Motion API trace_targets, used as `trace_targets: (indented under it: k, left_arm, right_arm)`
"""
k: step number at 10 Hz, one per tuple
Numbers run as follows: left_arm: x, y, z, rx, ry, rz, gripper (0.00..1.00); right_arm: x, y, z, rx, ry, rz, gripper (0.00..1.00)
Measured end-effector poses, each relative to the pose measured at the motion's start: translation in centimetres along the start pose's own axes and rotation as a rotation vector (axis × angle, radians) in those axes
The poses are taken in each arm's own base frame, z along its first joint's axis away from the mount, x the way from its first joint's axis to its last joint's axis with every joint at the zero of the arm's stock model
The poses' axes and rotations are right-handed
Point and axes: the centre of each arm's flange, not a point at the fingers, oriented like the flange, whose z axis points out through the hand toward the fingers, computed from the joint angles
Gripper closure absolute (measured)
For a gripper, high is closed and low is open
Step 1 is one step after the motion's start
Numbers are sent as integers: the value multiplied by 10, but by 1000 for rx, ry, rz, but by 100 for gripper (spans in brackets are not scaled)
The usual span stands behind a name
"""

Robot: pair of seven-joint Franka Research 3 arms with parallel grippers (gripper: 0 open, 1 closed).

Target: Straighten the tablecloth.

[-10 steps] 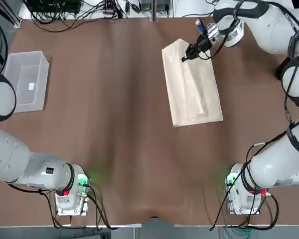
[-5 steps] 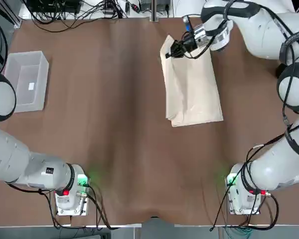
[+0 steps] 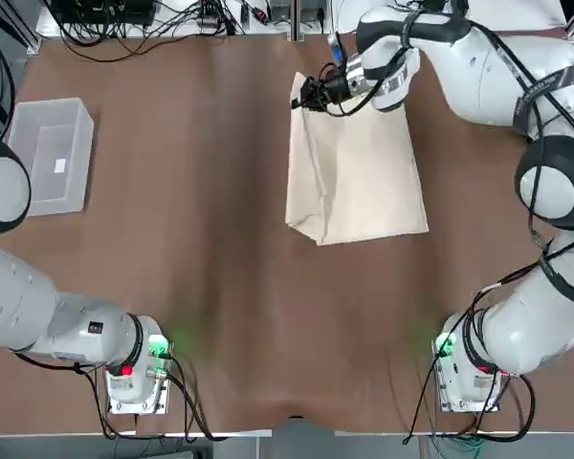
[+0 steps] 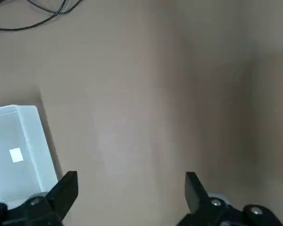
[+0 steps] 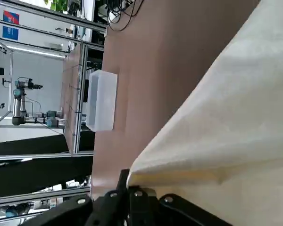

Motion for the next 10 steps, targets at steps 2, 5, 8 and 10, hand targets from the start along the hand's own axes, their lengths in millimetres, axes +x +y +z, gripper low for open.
trace_targets:
  k: [2,5,8,10]
  left_arm:
    - [0,0,0,0,-1,0,0]
    - [0,0,1,0,-2,0,0]
    - [0,0,1,0,-2,1,0]
    - [1,1,1,0,-2,1,0]
  right_arm:
    - [2,1,18,-8,19,9,97]
    - [2,-2,44,-1,48,34,97]
    - [6,-1,49,1,59,39,83]
    - [5,-5,51,-5,98,64,52]
